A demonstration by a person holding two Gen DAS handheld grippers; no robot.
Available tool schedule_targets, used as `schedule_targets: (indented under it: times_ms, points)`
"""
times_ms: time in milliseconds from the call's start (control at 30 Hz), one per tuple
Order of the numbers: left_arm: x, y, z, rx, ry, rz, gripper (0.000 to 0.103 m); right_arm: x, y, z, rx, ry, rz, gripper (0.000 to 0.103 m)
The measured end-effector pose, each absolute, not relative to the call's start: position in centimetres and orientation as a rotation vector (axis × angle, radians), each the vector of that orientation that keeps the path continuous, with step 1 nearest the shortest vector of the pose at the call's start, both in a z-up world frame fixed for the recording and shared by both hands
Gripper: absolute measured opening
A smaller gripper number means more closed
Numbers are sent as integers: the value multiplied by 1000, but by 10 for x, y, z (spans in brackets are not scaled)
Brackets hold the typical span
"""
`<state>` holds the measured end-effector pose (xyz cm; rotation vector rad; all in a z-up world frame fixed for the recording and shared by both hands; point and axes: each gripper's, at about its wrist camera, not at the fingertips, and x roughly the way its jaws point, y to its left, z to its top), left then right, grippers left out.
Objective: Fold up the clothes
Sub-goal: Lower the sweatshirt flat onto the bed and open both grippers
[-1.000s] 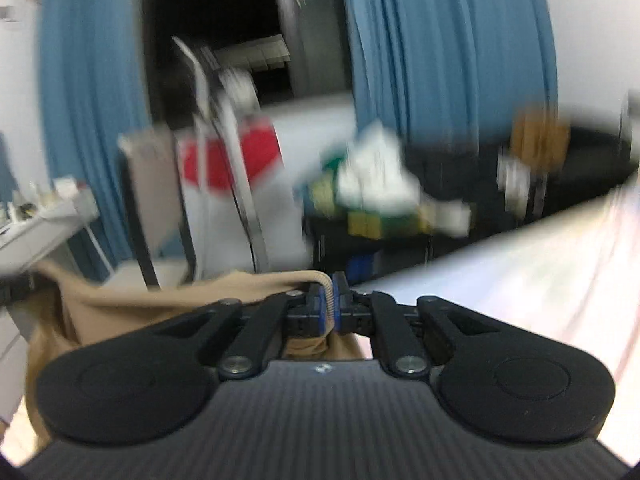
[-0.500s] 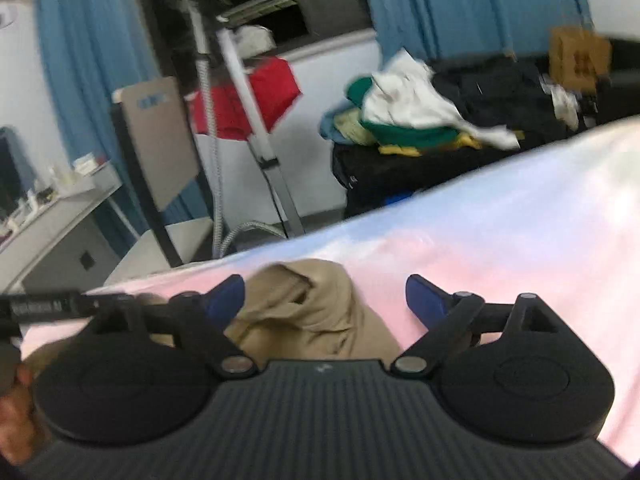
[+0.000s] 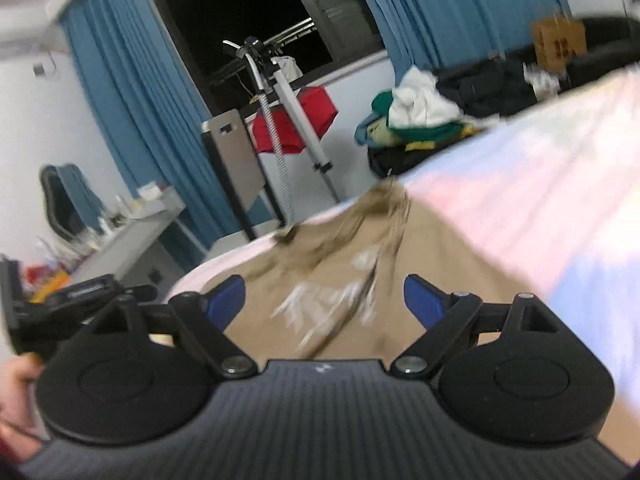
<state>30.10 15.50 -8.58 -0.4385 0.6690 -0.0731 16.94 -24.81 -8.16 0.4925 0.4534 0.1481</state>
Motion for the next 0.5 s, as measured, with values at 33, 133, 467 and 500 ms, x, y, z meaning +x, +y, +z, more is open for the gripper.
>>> schedule_targets:
  times_ms: [33,133,467,500]
  points:
    - [299,163,-92,-470,682,-59,83,159,-247,-84,513,474,145,88]
    - [294,185,-111,-559,722,-21,73,141,-250,-95,575,519,151,72]
    - [351,184,-157,-571,721,39,40,166,-265,-132,636,539,170,44]
    - [358,173,-154,-516,704,28,32,168,-266,-133,627,535,162,44]
